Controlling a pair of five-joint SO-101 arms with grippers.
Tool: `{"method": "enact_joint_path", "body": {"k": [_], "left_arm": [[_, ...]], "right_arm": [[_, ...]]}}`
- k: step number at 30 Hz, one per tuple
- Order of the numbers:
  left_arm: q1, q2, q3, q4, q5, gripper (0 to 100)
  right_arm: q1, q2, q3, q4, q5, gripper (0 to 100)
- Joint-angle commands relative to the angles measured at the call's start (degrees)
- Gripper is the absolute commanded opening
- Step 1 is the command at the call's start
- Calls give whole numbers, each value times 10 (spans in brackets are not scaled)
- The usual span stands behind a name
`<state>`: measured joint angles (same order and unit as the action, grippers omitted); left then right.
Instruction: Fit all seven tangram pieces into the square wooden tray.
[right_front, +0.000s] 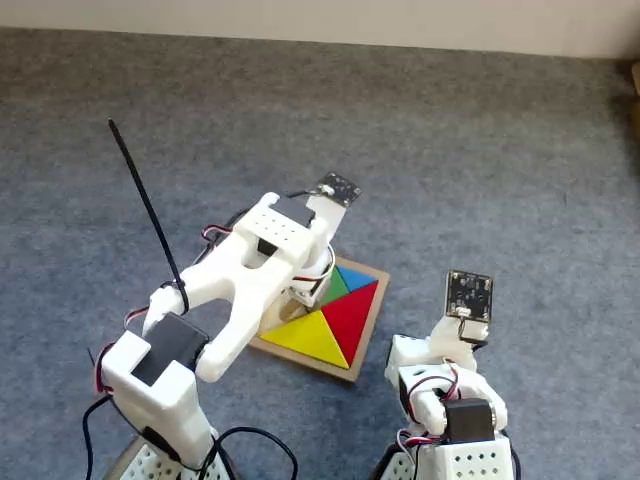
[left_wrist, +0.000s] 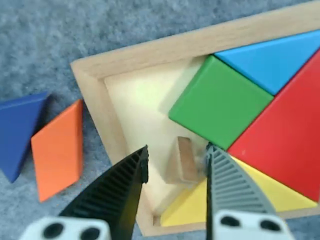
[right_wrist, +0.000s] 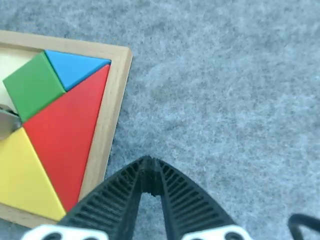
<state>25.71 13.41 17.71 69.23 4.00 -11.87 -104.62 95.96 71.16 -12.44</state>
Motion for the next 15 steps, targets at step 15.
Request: {"method": "enact_joint_path", "body": {"k": [15], "left_arm": [[-55,-207,69,22,-4,194]], "right_arm": [[-6,-12,87,5,-5,6]]}}
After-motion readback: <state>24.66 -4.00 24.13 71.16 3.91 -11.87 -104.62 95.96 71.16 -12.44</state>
